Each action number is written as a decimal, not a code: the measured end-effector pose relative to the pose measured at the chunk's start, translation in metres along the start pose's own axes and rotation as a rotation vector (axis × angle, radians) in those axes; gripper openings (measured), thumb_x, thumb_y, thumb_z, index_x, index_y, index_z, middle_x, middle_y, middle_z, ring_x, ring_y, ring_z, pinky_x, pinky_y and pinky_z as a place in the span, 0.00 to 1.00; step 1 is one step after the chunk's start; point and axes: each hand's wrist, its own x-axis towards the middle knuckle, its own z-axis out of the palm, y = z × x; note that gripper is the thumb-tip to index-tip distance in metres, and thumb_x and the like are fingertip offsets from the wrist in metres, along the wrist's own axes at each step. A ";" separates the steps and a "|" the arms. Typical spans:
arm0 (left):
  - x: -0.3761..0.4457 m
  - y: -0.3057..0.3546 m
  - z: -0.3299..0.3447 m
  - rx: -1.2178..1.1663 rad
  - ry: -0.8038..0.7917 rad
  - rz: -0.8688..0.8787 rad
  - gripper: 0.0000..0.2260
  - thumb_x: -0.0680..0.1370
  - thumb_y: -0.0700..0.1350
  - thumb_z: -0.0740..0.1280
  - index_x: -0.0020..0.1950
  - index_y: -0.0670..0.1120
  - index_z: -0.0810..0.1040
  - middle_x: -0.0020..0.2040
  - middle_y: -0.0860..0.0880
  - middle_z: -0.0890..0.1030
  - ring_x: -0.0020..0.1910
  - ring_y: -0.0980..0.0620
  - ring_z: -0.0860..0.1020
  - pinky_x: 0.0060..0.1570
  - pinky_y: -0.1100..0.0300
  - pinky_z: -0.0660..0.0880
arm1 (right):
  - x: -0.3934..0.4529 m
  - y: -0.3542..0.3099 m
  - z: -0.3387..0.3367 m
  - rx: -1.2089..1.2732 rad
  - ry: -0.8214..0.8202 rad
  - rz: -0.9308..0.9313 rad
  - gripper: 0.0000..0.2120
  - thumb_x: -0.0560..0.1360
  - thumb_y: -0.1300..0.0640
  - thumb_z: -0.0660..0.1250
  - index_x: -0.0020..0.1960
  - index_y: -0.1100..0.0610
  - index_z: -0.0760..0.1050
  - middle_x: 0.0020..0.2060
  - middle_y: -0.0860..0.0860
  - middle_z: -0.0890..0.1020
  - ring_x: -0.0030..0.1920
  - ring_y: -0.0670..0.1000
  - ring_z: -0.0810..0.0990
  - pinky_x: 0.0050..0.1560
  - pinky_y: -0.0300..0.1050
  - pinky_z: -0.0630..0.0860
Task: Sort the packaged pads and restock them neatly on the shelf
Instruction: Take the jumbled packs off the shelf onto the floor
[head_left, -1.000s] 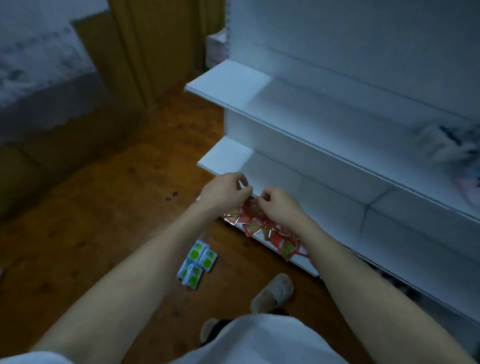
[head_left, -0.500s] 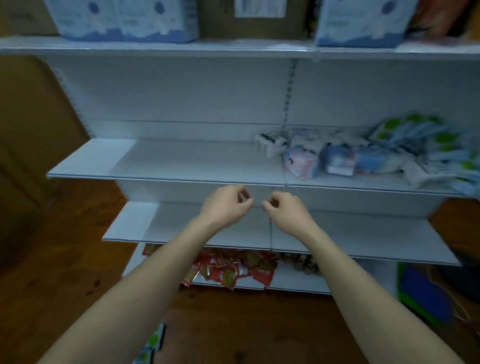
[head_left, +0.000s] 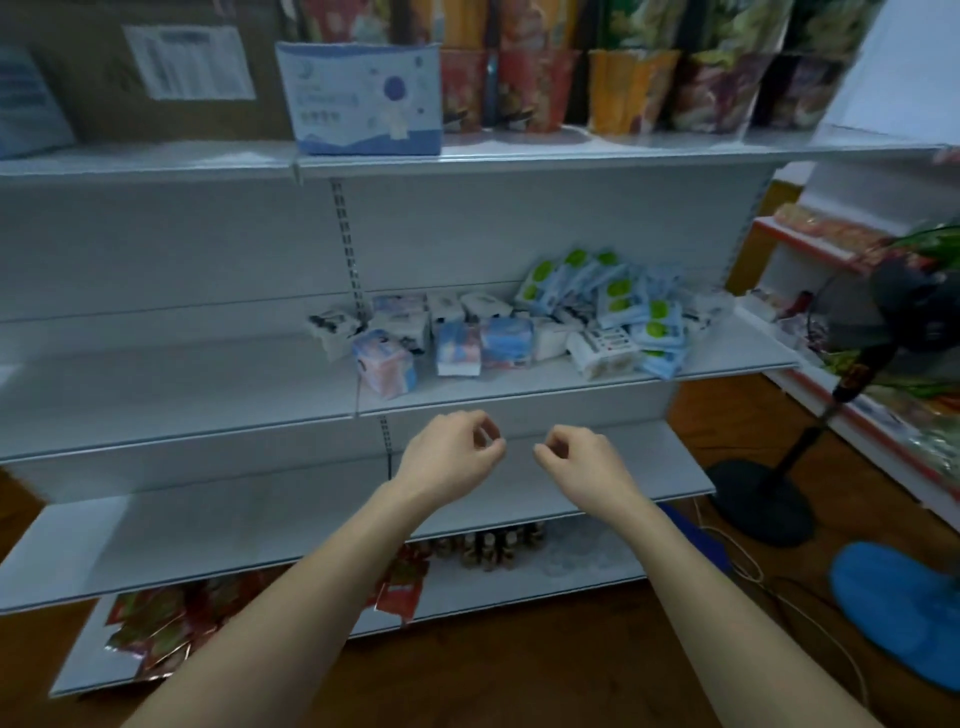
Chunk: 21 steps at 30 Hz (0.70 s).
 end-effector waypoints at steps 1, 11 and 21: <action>0.007 0.008 0.005 0.007 -0.002 0.012 0.09 0.78 0.58 0.62 0.52 0.56 0.78 0.49 0.58 0.80 0.49 0.55 0.77 0.48 0.55 0.77 | 0.004 0.010 -0.006 0.022 0.013 0.013 0.15 0.78 0.46 0.64 0.35 0.51 0.70 0.32 0.49 0.77 0.41 0.55 0.78 0.42 0.51 0.74; 0.093 0.050 0.077 0.012 -0.125 0.061 0.10 0.77 0.57 0.63 0.53 0.55 0.79 0.50 0.57 0.81 0.52 0.54 0.77 0.50 0.56 0.76 | 0.042 0.092 -0.012 0.093 -0.010 0.154 0.11 0.77 0.47 0.63 0.41 0.53 0.74 0.35 0.49 0.79 0.40 0.53 0.78 0.43 0.51 0.76; 0.252 0.085 0.109 -0.184 -0.097 0.096 0.08 0.77 0.53 0.66 0.54 0.53 0.78 0.48 0.56 0.81 0.45 0.53 0.78 0.44 0.58 0.74 | 0.167 0.169 -0.088 0.280 0.120 0.373 0.07 0.79 0.56 0.65 0.54 0.58 0.73 0.41 0.50 0.76 0.42 0.52 0.77 0.39 0.44 0.73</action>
